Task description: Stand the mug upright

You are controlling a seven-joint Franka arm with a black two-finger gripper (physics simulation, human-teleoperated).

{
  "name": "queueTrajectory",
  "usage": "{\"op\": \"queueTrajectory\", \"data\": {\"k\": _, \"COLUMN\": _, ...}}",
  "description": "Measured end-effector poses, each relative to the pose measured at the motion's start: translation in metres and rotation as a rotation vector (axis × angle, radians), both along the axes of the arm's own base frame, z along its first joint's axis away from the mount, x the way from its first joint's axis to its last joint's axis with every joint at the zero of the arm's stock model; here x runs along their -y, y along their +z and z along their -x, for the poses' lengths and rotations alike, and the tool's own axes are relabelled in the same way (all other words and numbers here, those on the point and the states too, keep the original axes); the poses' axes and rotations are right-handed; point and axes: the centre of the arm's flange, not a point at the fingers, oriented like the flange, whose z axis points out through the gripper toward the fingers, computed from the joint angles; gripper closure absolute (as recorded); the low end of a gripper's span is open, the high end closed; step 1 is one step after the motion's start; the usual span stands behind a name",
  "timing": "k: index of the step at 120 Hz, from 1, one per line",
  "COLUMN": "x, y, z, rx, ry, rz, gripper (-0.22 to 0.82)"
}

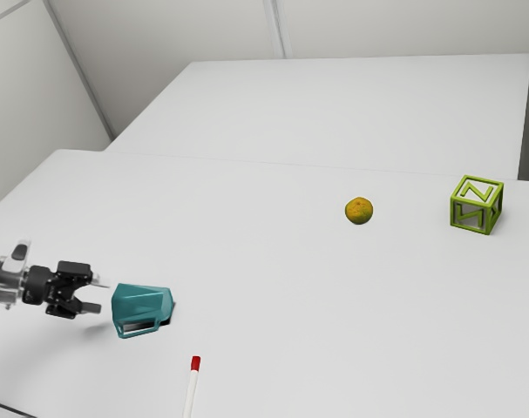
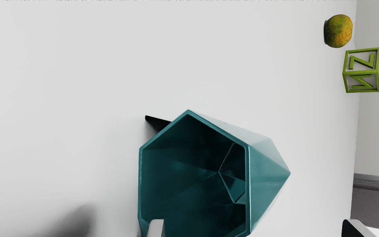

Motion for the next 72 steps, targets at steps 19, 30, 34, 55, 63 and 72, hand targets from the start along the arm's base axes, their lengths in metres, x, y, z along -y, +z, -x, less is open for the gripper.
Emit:
{"op": "queueTrajectory", "data": {"k": 19, "x": 0.002, "y": -0.003, "z": -0.003, "rx": 0.032, "ry": -0.004, "rz": 0.02, "gripper": 0.02}}
{"op": "queueTrajectory", "data": {"k": 30, "x": 0.004, "y": -0.005, "z": -0.003, "rx": 0.045, "ry": -0.012, "rz": 0.024, "gripper": 0.02}}
{"op": "queueTrajectory", "data": {"k": 34, "x": 0.005, "y": -0.007, "z": -0.004, "rx": 0.049, "ry": -0.015, "rz": 0.027, "gripper": 0.02}}
{"op": "queueTrajectory", "data": {"k": 55, "x": 0.012, "y": -0.009, "z": -0.008, "rx": 0.072, "ry": -0.039, "rz": 0.029, "gripper": 0.02}}
{"op": "queueTrajectory", "data": {"k": 63, "x": 0.015, "y": -0.01, "z": -0.01, "rx": 0.079, "ry": -0.05, "rz": 0.03, "gripper": 0.02}}
{"op": "queueTrajectory", "data": {"k": 72, "x": 0.019, "y": -0.011, "z": -0.013, "rx": 0.087, "ry": -0.064, "rz": 0.03, "gripper": 0.02}}
